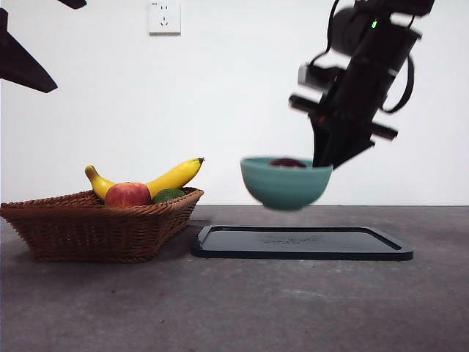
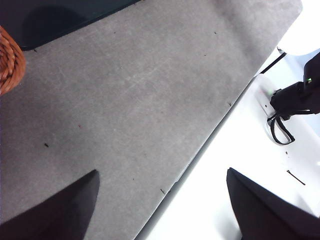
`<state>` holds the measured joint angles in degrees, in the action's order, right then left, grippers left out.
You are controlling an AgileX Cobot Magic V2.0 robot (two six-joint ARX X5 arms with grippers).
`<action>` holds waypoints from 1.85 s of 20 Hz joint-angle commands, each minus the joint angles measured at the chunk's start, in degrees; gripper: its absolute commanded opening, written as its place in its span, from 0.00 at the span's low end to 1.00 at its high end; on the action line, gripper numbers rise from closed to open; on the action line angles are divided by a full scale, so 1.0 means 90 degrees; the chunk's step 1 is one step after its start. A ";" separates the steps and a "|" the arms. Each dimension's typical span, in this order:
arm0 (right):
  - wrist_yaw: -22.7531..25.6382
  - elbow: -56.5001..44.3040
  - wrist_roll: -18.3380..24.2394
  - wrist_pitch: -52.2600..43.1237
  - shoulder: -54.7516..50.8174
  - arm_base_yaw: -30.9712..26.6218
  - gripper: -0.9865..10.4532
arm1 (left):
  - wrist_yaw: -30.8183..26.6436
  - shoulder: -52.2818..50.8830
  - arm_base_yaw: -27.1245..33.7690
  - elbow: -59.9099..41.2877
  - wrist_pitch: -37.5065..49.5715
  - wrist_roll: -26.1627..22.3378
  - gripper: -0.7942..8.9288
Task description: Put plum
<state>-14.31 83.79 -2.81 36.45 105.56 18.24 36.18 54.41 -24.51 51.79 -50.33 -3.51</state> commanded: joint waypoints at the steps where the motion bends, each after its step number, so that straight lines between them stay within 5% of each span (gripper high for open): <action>1: -0.0019 0.0209 0.0073 -0.0163 0.0444 -0.0015 0.09 | 0.0039 0.0039 -0.0034 0.0080 0.0066 -0.0032 0.50; 9: -0.0022 0.0214 0.0049 -0.0087 0.0838 -0.0049 0.10 | 0.0039 0.0039 -0.0034 0.0080 0.0063 -0.0012 0.50; 11: -0.0019 0.0216 -0.0015 -0.0039 0.0833 -0.0049 0.22 | 0.0039 0.0039 -0.0034 0.0080 0.0066 -0.0012 0.50; 15: 0.0272 0.0345 -0.0036 0.0155 0.0432 -0.0092 0.24 | 0.0039 0.0039 -0.0034 0.0080 0.0063 -0.0010 0.50; 26: 0.0036 0.0085 0.0107 0.1817 -0.3886 -0.0160 0.24 | 0.0039 0.0039 -0.0034 0.0080 0.0068 -0.0012 0.50; 37: -0.1042 -0.3526 0.0095 0.1807 -0.6982 0.0066 0.24 | 0.0039 0.0039 -0.0034 0.0080 0.0070 -0.0012 0.50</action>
<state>-23.62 51.27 -2.33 53.21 42.13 18.50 36.21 54.41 -24.51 51.79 -50.30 -3.51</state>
